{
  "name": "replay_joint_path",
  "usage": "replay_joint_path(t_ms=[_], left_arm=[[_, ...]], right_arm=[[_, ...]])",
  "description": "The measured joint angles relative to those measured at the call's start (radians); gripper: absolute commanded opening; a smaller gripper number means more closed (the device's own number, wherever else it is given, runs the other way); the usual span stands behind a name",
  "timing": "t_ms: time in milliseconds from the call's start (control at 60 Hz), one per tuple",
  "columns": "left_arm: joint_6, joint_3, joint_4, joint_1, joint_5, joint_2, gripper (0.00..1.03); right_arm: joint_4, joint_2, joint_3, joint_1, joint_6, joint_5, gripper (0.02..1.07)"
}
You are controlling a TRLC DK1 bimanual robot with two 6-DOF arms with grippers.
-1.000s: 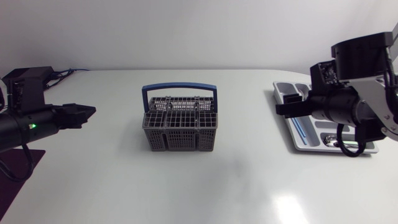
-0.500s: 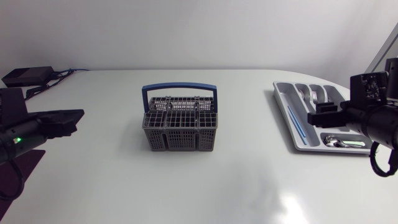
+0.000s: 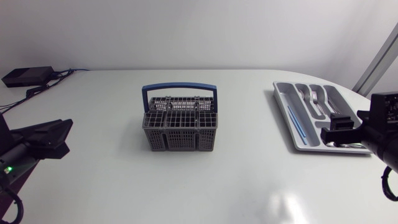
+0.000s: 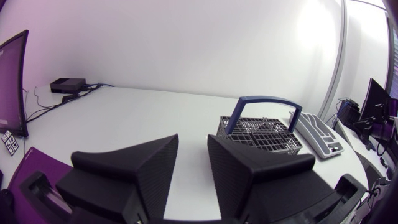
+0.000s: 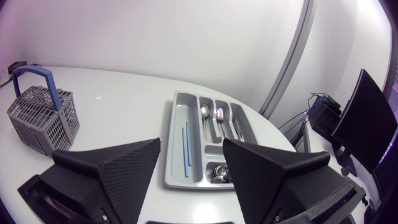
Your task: Unload the cutlery basket into the drawer organizer.
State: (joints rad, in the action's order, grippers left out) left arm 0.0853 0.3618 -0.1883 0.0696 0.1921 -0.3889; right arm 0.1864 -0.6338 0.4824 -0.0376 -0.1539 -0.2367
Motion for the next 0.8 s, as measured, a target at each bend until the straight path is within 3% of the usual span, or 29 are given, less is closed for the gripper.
replay_joint_path(t_ms=[333,500,633,717,800], left_arm=[[-0.021,-0.156,0.083,-0.029,-0.089,0.175,0.37],[-0.041,-0.239,0.121,-0.045,-0.132,0.266,0.41],[-0.058,-0.301,0.158,-0.057,-0.168,0.336,0.52],[-0.063,-0.335,0.165,-0.06,-0.179,0.372,0.64],[-0.064,-0.339,0.172,-0.061,-0.183,0.381,0.66]], right_arm=[[-0.031,0.167,-0.108,0.009,-0.033,0.008,0.84],[-0.057,0.259,-0.179,0.014,-0.02,0.052,0.91],[-0.08,0.33,-0.234,0.016,0.005,0.087,0.98],[-0.094,0.373,-0.266,0.019,0.024,0.111,1.02],[-0.109,0.417,-0.299,0.021,0.043,0.13,1.02]])
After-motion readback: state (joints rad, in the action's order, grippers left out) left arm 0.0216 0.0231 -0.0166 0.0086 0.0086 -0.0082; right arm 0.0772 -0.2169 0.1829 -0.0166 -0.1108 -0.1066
